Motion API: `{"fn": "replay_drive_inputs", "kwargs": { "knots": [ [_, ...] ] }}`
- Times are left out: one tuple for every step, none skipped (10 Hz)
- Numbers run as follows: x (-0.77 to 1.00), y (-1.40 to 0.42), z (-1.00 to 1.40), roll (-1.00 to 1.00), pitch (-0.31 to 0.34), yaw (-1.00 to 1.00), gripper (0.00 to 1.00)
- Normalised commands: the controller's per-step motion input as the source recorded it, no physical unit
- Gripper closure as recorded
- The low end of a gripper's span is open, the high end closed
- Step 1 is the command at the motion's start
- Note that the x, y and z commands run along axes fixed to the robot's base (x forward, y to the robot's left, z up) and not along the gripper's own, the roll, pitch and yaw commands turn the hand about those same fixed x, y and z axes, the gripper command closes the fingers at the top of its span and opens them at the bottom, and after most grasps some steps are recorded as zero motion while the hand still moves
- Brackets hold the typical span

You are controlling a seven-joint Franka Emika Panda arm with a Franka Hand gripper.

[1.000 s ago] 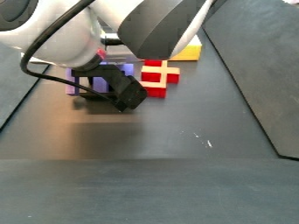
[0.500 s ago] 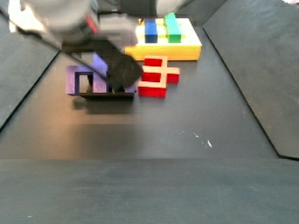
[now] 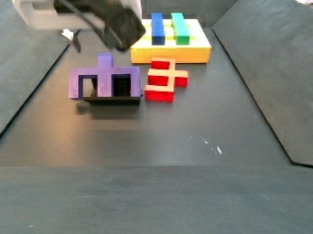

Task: Pick up the purple object. Move up. Place the purple object on the fixture. Regrasp the purple object. Move to above the board. Insert the purple object.
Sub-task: Regrasp the purple object.

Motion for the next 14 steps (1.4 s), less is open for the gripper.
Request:
{"fn": "replay_drive_inputs", "kwargs": {
  "knots": [
    [0.00, -0.03, 0.19, 0.93, 0.000, 0.10, 0.00],
    [0.00, 0.00, 0.17, 0.89, 0.000, 0.11, 0.00],
    [0.00, 0.00, 0.17, 0.86, 0.000, 0.12, 0.00],
    [0.00, 0.00, 0.09, 0.71, 0.000, 0.12, 0.00],
    [0.00, -0.01, 0.07, 0.83, 0.000, 0.12, 0.00],
    [0.00, -0.03, 0.09, 0.88, 0.000, 0.12, 0.00],
    [0.00, -0.02, 0.11, 0.89, 0.000, 0.12, 0.00],
    [0.00, -0.04, 0.12, 0.92, 0.000, 0.12, 0.00],
    [0.00, -0.04, 0.11, 0.91, 0.000, 0.12, 0.00],
    [0.00, -0.06, 0.11, 0.90, 0.000, 0.13, 0.00],
    [0.00, -0.06, 0.12, 0.84, 0.000, 0.13, 0.00],
    [0.00, -0.08, 0.11, 0.84, -0.003, 0.15, 0.00],
    [0.00, -0.03, 0.03, 0.83, -0.011, 0.14, 0.00],
    [0.00, -0.02, 0.05, 0.89, 0.000, 0.17, 0.00]
  ]
}}
